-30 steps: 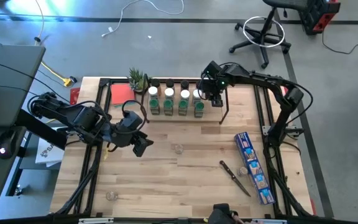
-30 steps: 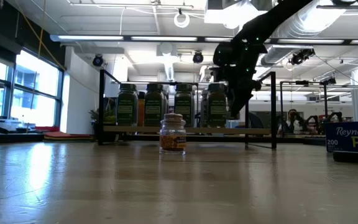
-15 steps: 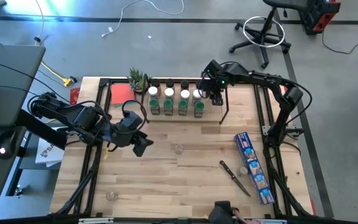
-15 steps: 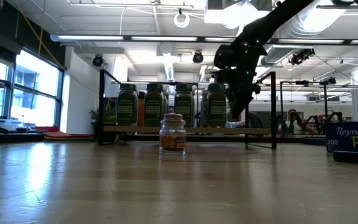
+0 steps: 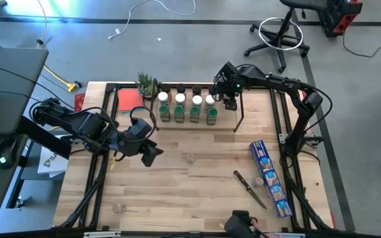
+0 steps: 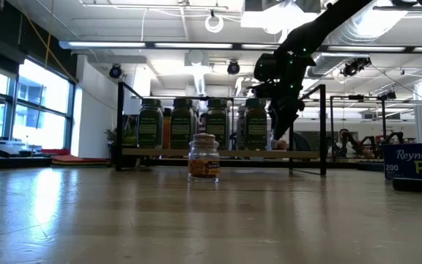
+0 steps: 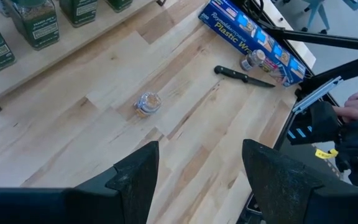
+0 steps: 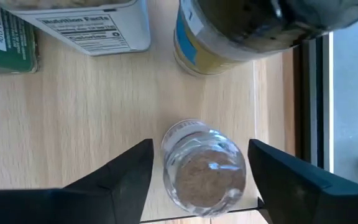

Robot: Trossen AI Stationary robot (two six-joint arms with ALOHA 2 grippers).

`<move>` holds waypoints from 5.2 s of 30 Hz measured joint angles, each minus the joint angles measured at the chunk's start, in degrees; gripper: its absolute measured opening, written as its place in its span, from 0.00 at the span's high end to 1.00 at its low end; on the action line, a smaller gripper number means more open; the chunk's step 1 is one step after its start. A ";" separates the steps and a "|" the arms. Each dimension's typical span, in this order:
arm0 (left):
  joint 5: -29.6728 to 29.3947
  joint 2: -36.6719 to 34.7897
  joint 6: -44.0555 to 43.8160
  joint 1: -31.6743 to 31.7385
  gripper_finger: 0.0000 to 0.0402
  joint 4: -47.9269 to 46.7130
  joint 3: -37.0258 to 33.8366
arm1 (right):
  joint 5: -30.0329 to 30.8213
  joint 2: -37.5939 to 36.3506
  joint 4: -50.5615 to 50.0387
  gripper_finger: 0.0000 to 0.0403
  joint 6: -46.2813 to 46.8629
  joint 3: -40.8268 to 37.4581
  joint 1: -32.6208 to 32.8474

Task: Shelf spices
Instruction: Put the transparent seasoning bottle on the shelf, then put the transparent seasoning bottle on the shelf aligned with the other transparent seasoning bottle

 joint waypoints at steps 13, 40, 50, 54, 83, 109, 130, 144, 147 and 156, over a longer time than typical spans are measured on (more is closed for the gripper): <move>0.13 0.00 2.94 0.00 0.44 3.00 0.31 | -1.20 -0.02 -9.03 0.33 2.20 7.17 2.53; -3.95 -5.21 23.27 -4.51 0.44 1.53 1.40 | 11.54 -3.64 -35.05 0.33 52.47 38.80 46.35; -4.11 -7.90 28.45 -6.64 0.44 -0.83 1.40 | -0.99 -4.31 -36.37 0.33 69.09 21.78 68.07; -3.91 -8.09 28.74 -6.60 0.44 -0.83 1.40 | -6.03 -4.31 -35.93 0.33 65.41 13.71 74.05; -1.20 -8.09 19.51 -2.08 0.44 -1.90 1.40 | -6.66 -21.27 -4.91 0.33 54.85 -31.45 75.17; -0.66 -8.04 21.61 -0.11 0.44 -1.81 1.40 | 1.56 -20.68 -13.82 0.60 72.58 -5.65 61.62; -0.01 -8.04 25.70 -0.11 0.44 -1.83 1.40 | 6.49 -2.91 -27.32 0.60 26.96 15.57 16.27; -2.02 -8.04 24.04 0.29 0.44 -1.74 1.40 | 4.98 0.33 -16.37 0.60 23.30 6.42 11.59; -2.15 -8.04 23.61 0.42 0.44 -1.73 1.40 | 5.21 0.46 -13.71 0.59 24.08 5.02 10.66; -1.09 -8.04 23.56 1.14 0.44 -0.42 1.40 | 6.18 0.44 -12.30 0.51 25.34 4.22 9.92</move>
